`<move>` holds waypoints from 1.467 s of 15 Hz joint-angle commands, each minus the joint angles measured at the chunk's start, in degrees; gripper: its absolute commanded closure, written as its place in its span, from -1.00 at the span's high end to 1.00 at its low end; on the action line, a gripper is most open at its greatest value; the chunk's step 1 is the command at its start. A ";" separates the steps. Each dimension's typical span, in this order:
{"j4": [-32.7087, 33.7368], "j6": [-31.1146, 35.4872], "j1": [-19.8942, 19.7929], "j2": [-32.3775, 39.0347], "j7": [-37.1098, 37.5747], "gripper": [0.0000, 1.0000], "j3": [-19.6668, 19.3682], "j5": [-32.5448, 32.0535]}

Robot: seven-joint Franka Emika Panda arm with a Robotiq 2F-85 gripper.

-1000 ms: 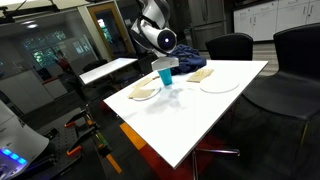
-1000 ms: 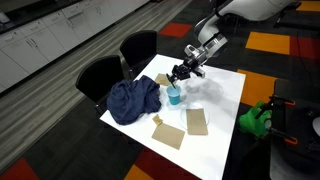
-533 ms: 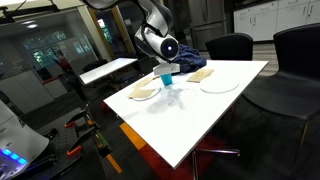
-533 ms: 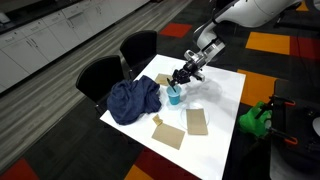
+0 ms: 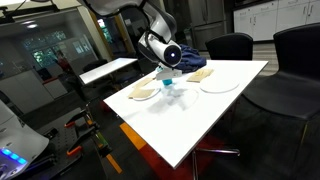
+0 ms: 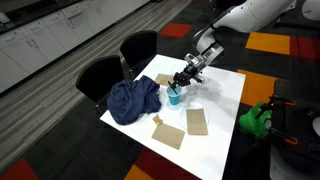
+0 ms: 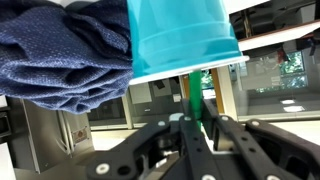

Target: Pick the pen and put it in the cup

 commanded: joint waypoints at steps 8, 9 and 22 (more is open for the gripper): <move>3.82 -1.15 0.52 3.95 1.16 -0.03 -1.16 0.07; 3.95 -1.07 0.54 4.01 1.28 0.13 -1.16 0.07; 3.20 -1.46 0.99 0.19 -0.51 1.00 -1.00 -0.55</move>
